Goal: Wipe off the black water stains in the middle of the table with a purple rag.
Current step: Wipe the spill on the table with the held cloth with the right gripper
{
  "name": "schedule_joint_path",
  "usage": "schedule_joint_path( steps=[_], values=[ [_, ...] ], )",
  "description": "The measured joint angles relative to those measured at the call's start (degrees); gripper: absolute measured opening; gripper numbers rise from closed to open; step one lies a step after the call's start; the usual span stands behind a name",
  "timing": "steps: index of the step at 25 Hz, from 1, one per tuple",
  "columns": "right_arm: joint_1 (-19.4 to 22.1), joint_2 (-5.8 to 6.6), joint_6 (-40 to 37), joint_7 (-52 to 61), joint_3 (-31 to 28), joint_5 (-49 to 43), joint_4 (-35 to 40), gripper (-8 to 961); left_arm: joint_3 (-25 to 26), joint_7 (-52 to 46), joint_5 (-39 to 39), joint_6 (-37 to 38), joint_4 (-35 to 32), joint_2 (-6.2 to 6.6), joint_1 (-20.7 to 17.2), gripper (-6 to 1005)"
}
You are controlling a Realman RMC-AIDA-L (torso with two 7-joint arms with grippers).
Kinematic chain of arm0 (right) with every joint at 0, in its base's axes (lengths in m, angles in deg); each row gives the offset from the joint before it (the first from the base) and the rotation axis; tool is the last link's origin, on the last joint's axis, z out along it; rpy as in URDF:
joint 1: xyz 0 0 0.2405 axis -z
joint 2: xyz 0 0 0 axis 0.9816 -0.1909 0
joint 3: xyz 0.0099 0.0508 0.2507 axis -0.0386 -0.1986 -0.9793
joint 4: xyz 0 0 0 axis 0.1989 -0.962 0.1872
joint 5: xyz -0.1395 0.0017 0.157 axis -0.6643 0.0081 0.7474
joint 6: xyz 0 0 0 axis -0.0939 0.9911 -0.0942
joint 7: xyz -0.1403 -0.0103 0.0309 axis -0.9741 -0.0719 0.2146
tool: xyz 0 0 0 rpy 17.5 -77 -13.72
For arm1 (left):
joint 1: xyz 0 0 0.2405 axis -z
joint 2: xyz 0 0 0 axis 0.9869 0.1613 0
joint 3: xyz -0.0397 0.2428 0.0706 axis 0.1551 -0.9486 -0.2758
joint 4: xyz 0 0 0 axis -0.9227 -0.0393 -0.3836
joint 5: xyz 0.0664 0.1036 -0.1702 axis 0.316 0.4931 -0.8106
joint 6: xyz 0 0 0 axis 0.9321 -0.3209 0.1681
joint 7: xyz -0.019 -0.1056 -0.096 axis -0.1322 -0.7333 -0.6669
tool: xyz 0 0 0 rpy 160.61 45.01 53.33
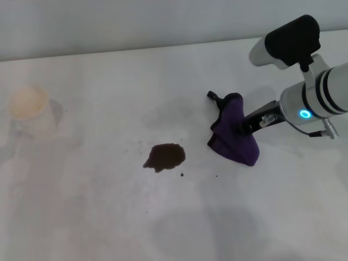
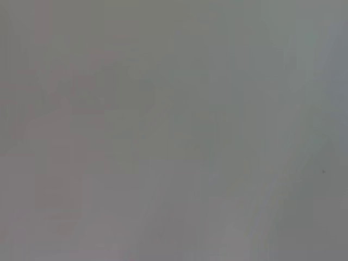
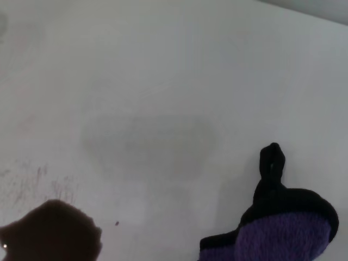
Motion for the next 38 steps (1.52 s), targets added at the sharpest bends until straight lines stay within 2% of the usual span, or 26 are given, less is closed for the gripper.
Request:
schedule_joint_path(
  steps=[3, 6, 9, 15, 18, 21, 22, 23, 26, 29, 35, 38],
  values=[
    [-0.02, 0.00, 0.10, 0.53, -0.54, 0.05, 0.06, 322, 0.00, 0.00, -0.13, 0.00, 0.01, 0.00, 0.19, 888],
    [-0.19, 0.00, -0.09, 1.05, -0.54, 0.21, 0.20, 140, 0.00, 0.00, -0.26, 0.00, 0.01, 0.00, 0.59, 888],
    [-0.35, -0.04, 0.69, 0.76, -0.13, 2.11, 2.27, 126, -0.01, 0.00, -0.31, 0.02, 0.04, 0.01, 0.69, 888],
    [-0.30, 0.00, 6.00, 0.24, 1.84, 9.51, 11.34, 116, -0.01, 0.00, -0.32, 0.01, 0.63, 0.00, 0.74, 887],
    [-0.94, -0.15, 5.59, -2.41, 3.74, 14.90, 11.67, 116, -0.01, 0.00, -0.34, -0.02, 0.80, 0.00, 1.10, 887],
    [-3.80, -0.59, 1.30, -6.96, 7.78, 20.20, 4.59, 116, -0.01, 0.00, -0.41, -0.10, 1.02, 0.00, 1.62, 887],
    [-6.28, -0.72, -3.20, -8.36, 11.59, 22.28, -1.62, 116, -0.01, 0.00, -0.41, -0.09, 1.07, 0.00, 1.77, 887],
    [-6.28, -0.72, -3.20, -8.36, 11.59, 22.28, -1.62, 116, -0.01, 0.00, -0.40, -0.10, 1.12, 0.00, 1.93, 887],
    [-8.41, -0.74, -12.33, -9.57, 18.96, 23.15, -7.51, 116, -0.01, 0.00, -0.42, -0.42, 1.32, 0.00, 2.31, 887],
    [-8.16, -0.64, -18.36, -10.18, 23.11, 22.60, -8.23, 117, -0.01, 0.00, -0.41, -0.91, 1.36, 0.00, 2.53, 887],
    [-6.23, -0.57, -24.29, -11.09, 23.47, 17.08, -8.71, 117, -0.01, 0.00, -0.40, -2.71, 1.45, 0.00, 2.99, 887],
    [-5.10, -0.53, -27.25, -11.02, 20.24, 13.27, -9.57, 117, 0.00, 0.01, -0.41, -3.49, 1.45, 0.00, 3.20, 888]
  ],
)
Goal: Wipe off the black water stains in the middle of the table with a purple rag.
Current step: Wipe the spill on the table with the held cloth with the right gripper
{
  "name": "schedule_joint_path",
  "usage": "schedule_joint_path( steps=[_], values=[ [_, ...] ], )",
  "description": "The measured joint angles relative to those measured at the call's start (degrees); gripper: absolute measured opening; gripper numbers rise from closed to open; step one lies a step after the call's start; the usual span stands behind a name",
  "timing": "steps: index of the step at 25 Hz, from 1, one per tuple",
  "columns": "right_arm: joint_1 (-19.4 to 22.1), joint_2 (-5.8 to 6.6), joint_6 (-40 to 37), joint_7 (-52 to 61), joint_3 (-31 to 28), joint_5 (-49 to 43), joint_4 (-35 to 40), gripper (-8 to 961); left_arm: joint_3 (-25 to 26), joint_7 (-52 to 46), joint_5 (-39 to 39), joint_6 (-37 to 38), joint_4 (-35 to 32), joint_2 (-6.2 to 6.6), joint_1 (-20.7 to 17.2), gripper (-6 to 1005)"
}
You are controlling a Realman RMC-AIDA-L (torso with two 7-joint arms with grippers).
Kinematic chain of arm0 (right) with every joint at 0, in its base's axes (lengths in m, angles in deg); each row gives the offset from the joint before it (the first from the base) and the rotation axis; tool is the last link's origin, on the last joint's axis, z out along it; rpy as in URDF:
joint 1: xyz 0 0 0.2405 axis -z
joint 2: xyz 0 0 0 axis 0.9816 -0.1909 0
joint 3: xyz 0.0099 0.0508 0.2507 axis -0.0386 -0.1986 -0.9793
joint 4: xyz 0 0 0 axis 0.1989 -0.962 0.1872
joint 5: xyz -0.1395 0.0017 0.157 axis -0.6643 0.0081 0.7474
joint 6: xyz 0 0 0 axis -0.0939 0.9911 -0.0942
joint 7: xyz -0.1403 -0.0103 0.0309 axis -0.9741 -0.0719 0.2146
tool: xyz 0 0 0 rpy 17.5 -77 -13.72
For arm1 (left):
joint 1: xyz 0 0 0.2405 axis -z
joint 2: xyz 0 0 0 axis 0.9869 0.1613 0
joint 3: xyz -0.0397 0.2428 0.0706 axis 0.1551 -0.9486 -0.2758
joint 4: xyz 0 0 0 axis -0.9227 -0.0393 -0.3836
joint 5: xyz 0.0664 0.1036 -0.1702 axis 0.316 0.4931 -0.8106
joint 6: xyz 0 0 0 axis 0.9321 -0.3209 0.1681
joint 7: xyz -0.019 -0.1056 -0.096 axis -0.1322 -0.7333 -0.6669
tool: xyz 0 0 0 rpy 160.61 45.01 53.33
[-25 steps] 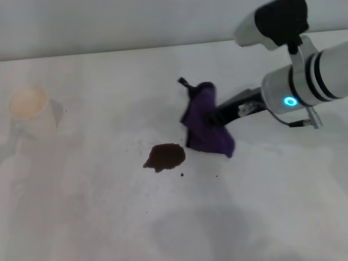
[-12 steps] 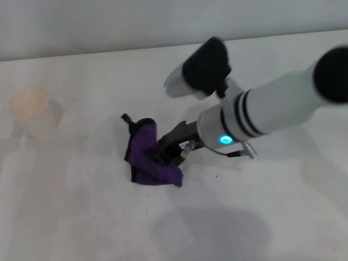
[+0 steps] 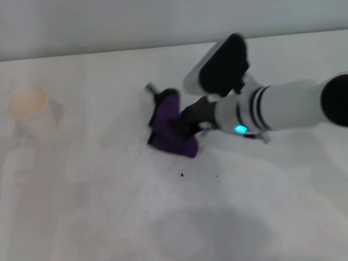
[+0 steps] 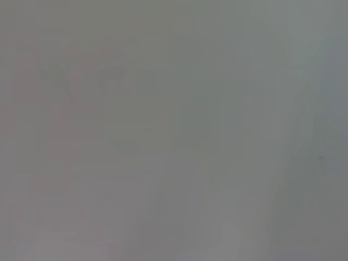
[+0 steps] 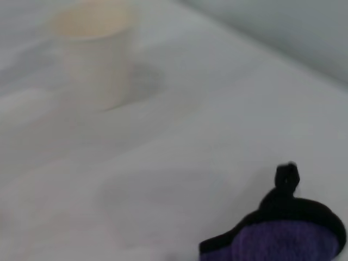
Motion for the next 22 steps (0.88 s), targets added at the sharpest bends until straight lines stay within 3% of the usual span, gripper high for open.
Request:
schedule_joint_path(
  steps=[6, 15, 22],
  values=[
    [0.13, 0.06, -0.11, -0.36, -5.57, -1.38, -2.56, 117, 0.00, 0.16, 0.01, -0.40, -0.04, 0.00, 0.52, 888],
    [-2.63, -0.28, 3.08, -0.39, 7.73, 8.53, -0.61, 108, 0.00, 0.43, 0.02, -0.39, -0.04, -0.08, 1.04, 887],
    [-2.78, -0.24, 4.68, -1.96, 8.69, 10.06, 0.34, 109, 0.00, 0.43, 0.09, -0.61, -0.04, -0.10, 1.44, 888]
  ],
)
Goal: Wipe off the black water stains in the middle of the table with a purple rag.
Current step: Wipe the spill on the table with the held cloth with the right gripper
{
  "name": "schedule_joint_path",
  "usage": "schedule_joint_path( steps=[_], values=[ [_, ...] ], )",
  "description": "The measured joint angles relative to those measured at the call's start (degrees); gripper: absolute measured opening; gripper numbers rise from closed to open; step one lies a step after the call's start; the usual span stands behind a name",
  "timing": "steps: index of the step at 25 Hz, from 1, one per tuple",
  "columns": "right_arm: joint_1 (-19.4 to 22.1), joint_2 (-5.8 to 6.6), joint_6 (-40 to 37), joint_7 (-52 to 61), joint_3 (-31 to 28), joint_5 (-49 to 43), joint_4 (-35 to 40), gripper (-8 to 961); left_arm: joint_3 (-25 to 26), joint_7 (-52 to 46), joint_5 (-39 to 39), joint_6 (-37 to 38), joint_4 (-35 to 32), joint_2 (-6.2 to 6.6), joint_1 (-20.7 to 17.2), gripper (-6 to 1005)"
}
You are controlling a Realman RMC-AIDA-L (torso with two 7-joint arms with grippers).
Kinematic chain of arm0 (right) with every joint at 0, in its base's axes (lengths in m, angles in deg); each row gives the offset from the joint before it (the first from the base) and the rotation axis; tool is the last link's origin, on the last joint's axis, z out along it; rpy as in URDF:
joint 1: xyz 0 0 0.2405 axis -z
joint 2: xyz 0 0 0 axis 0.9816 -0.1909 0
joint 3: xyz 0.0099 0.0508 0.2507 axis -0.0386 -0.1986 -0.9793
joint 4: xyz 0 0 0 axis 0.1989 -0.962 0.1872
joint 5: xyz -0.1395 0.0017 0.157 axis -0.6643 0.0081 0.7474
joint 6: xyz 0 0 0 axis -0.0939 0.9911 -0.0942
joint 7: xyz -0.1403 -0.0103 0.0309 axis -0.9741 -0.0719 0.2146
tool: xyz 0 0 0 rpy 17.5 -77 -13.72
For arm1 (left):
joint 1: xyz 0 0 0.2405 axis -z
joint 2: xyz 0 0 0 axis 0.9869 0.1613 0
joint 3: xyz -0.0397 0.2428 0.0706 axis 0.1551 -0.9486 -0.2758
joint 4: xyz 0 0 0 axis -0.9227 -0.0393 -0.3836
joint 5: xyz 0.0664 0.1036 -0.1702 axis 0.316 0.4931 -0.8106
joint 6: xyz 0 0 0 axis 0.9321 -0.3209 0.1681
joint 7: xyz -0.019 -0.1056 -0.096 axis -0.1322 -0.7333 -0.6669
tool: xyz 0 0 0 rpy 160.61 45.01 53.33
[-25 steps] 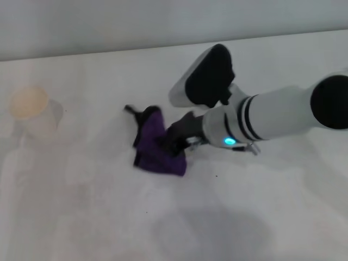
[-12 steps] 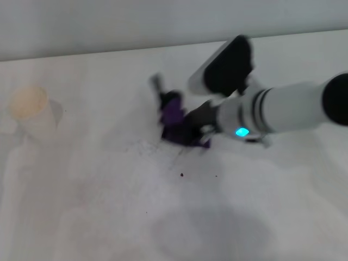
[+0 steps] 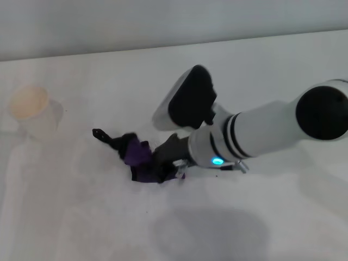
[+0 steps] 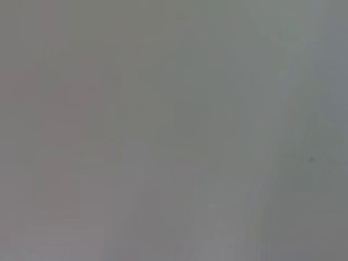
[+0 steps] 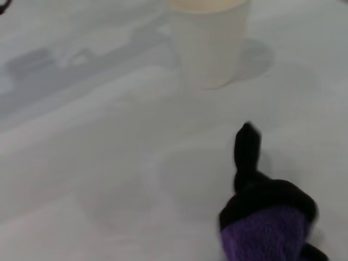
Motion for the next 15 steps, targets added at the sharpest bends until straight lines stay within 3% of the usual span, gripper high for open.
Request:
schedule_joint_path(
  steps=[9, 15],
  values=[
    [0.38, 0.54, -0.84, -8.77, -17.62, -0.59, -8.77, 109, 0.00, -0.08, 0.00, -0.28, -0.04, 0.02, 0.40, 888],
    [1.76, 0.67, 0.32, -10.56, -21.31, -0.90, -9.12, 110, 0.00, -0.07, 0.00, -0.29, -0.03, 0.02, 0.56, 887]
  ],
)
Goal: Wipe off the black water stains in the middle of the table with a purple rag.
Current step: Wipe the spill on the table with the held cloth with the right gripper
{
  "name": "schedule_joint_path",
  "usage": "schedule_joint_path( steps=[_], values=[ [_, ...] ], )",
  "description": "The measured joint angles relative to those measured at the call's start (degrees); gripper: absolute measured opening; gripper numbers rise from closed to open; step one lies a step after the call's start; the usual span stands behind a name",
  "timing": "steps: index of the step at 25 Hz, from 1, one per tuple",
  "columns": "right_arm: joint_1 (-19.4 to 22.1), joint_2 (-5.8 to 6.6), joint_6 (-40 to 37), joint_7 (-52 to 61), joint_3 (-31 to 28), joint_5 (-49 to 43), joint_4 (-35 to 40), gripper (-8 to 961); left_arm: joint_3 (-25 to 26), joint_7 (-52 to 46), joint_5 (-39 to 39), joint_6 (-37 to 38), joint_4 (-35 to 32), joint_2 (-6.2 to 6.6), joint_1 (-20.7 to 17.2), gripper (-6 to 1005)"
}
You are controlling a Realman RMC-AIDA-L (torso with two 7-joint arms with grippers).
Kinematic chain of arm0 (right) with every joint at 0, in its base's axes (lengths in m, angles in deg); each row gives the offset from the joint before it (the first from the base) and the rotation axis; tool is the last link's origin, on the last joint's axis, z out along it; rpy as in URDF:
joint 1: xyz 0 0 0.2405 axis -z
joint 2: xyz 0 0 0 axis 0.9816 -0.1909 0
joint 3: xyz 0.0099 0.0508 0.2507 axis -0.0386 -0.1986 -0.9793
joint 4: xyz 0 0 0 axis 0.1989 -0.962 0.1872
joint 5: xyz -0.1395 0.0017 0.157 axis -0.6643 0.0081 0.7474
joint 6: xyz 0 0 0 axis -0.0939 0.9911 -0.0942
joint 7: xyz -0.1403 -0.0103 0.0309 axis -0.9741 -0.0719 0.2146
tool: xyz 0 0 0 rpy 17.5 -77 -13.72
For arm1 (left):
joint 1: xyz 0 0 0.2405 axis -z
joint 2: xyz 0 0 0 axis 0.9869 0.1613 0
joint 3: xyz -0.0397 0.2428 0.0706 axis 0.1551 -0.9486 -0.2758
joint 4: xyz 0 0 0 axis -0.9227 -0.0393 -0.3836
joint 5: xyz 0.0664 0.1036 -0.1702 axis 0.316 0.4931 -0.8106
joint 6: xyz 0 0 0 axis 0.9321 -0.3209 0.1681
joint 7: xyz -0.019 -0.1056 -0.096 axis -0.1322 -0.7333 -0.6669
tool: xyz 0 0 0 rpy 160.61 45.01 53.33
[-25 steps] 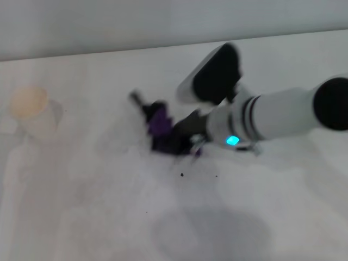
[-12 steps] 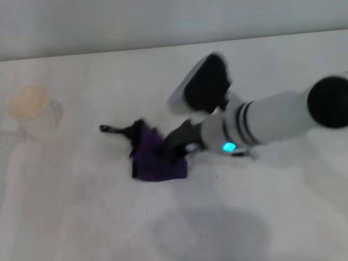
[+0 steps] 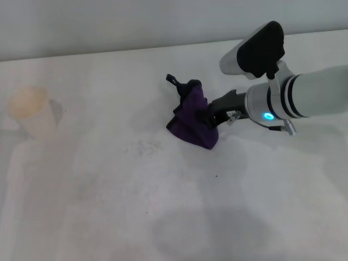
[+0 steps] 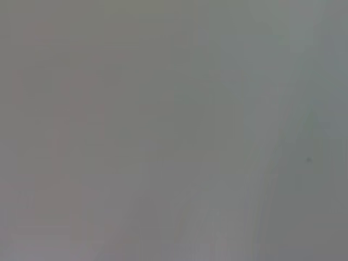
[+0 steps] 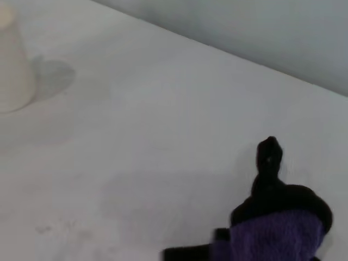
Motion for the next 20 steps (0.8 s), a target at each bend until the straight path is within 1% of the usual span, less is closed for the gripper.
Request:
schedule_joint_path(
  steps=[2, 5, 10, 13, 16, 20],
  values=[
    [0.25, -0.25, 2.04, -0.40, 0.47, 0.35, 0.62, 110, 0.00, 0.00, 0.01, 0.00, 0.01, 0.00, 0.02, 887],
    [0.36, -0.49, 6.14, -0.93, 2.89, 2.62, 1.54, 108, 0.00, 0.02, 0.01, -0.01, 0.03, 0.00, 0.14, 888],
    [0.02, -0.54, 12.79, -3.81, 8.35, 12.23, 1.58, 107, 0.00, 0.02, 0.01, -0.02, 0.04, 0.08, 0.37, 888],
    [0.47, -0.58, 13.84, -4.32, 9.86, 15.04, 1.79, 107, 0.00, 0.04, 0.01, -0.01, 0.04, 0.09, 0.54, 888],
    [1.13, -0.41, 13.68, -4.45, 8.52, 15.15, 1.60, 108, 0.00, 0.06, 0.01, 0.01, 0.04, 0.09, 0.58, 888],
    [3.26, 0.20, 13.90, -6.11, 2.41, 14.17, 0.77, 108, 0.00, 0.07, 0.00, 0.17, 0.04, 0.09, 0.62, 887]
  ],
)
